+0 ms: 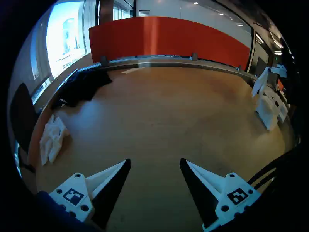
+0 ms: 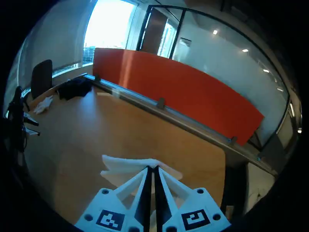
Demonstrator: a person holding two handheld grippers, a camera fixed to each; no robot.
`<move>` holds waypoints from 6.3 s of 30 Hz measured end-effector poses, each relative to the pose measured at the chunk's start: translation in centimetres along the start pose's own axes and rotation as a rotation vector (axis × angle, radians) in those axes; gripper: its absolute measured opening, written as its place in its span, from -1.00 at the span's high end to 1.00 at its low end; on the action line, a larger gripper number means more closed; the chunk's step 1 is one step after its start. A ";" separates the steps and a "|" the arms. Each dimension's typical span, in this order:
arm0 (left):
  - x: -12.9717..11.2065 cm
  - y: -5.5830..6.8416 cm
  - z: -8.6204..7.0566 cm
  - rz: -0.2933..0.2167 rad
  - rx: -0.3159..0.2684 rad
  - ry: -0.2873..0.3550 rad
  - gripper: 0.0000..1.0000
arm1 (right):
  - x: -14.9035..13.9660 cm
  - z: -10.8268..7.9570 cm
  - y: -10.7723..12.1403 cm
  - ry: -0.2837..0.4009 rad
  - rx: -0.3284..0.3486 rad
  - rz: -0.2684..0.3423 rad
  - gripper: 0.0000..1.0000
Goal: Fold towel
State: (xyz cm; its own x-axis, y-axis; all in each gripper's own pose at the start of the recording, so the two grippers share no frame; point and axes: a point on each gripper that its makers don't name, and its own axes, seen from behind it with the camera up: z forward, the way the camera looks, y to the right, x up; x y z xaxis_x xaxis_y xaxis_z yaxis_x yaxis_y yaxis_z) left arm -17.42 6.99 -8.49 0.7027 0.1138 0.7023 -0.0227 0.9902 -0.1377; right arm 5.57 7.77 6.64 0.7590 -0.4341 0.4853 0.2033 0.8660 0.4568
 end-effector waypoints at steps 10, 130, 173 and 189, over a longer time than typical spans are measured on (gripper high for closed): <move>0.5 0.4 0.2 0.005 -0.001 0.001 -0.90 | -0.1 -0.4 5.4 -0.024 -0.064 0.013 0.90; 1.8 1.4 -0.7 0.057 -0.009 0.015 -0.90 | -24.7 -8.8 10.3 -0.361 -0.371 0.276 -1.00; 12.1 -0.8 -2.1 -0.013 0.060 0.314 -0.90 | -1.9 -7.7 -0.7 0.387 -0.274 0.414 -1.00; 19.4 -3.6 -5.6 -0.107 0.100 0.597 -0.89 | 4.0 -6.7 -5.0 0.520 -0.267 0.424 -1.00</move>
State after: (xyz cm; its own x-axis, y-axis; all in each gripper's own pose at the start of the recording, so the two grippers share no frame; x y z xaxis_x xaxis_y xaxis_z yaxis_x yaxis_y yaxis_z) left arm 0.29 5.13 1.70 0.9810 -0.0232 0.1926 0.0240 0.9997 -0.0014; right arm 11.77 3.38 1.32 0.9888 0.0699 0.1322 -0.0807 0.9937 0.0778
